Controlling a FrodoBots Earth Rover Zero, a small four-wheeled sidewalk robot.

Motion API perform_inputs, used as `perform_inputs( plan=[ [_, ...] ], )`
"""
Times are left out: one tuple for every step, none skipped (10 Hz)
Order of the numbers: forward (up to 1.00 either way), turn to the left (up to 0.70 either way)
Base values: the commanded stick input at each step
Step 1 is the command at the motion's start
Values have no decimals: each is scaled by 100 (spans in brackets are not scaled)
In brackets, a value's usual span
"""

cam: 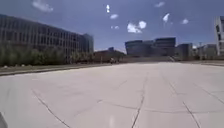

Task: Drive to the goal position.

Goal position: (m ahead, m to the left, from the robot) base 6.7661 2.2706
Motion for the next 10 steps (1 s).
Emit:
perform_inputs(
  plan=[
    [50, 0],
    [50, 0],
    [50, 0],
    [50, 0],
    [50, 0],
    [50, 0],
    [50, 0],
    [50, 0],
    [50, 0],
    [50, 0]
  ],
)
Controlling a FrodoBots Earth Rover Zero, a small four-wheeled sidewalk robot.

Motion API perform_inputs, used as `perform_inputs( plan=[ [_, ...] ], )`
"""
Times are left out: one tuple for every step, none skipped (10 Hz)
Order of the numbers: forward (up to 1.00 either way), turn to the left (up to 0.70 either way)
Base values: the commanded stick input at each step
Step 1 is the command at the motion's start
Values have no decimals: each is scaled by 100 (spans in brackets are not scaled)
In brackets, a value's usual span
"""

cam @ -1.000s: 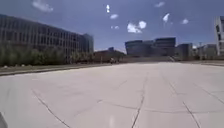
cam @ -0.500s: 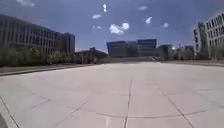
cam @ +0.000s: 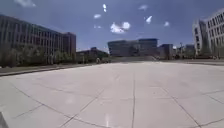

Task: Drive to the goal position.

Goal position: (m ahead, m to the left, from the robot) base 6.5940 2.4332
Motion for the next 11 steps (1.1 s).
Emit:
perform_inputs(
  plan=[
    [50, 0],
    [50, 0],
    [50, 0],
    [50, 0],
    [50, 0],
    [50, 0],
    [50, 0],
    [50, 0],
    [50, 0],
    [50, 0],
    [50, 0]
  ],
)
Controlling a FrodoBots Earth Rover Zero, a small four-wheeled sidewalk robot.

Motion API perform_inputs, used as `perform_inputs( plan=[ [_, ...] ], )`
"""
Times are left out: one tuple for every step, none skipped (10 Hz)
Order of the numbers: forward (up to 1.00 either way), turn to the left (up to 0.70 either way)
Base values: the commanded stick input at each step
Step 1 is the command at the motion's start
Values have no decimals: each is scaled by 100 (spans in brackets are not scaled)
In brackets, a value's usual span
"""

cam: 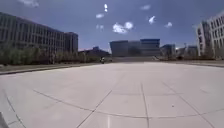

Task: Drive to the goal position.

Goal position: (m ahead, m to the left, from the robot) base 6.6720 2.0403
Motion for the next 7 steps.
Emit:
perform_inputs(
  plan=[
    [50, 0],
    [50, 0],
    [50, 0],
    [50, 0],
    [50, 0],
    [50, 0],
    [50, 0]
  ],
)
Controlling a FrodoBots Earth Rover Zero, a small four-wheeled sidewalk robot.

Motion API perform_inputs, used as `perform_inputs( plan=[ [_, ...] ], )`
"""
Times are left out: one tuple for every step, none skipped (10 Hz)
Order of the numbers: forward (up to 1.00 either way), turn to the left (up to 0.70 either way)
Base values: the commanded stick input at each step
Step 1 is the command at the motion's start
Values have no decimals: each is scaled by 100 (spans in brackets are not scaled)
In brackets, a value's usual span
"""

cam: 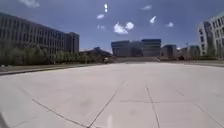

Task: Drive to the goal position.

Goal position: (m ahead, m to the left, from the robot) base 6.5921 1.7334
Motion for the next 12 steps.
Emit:
perform_inputs(
  plan=[
    [50, 0],
    [50, 0],
    [50, 0],
    [50, -7],
    [50, -41],
    [50, -50],
    [50, -50],
    [50, -31],
    [50, 0],
    [50, 0],
    [50, 0],
    [50, 0]
  ],
)
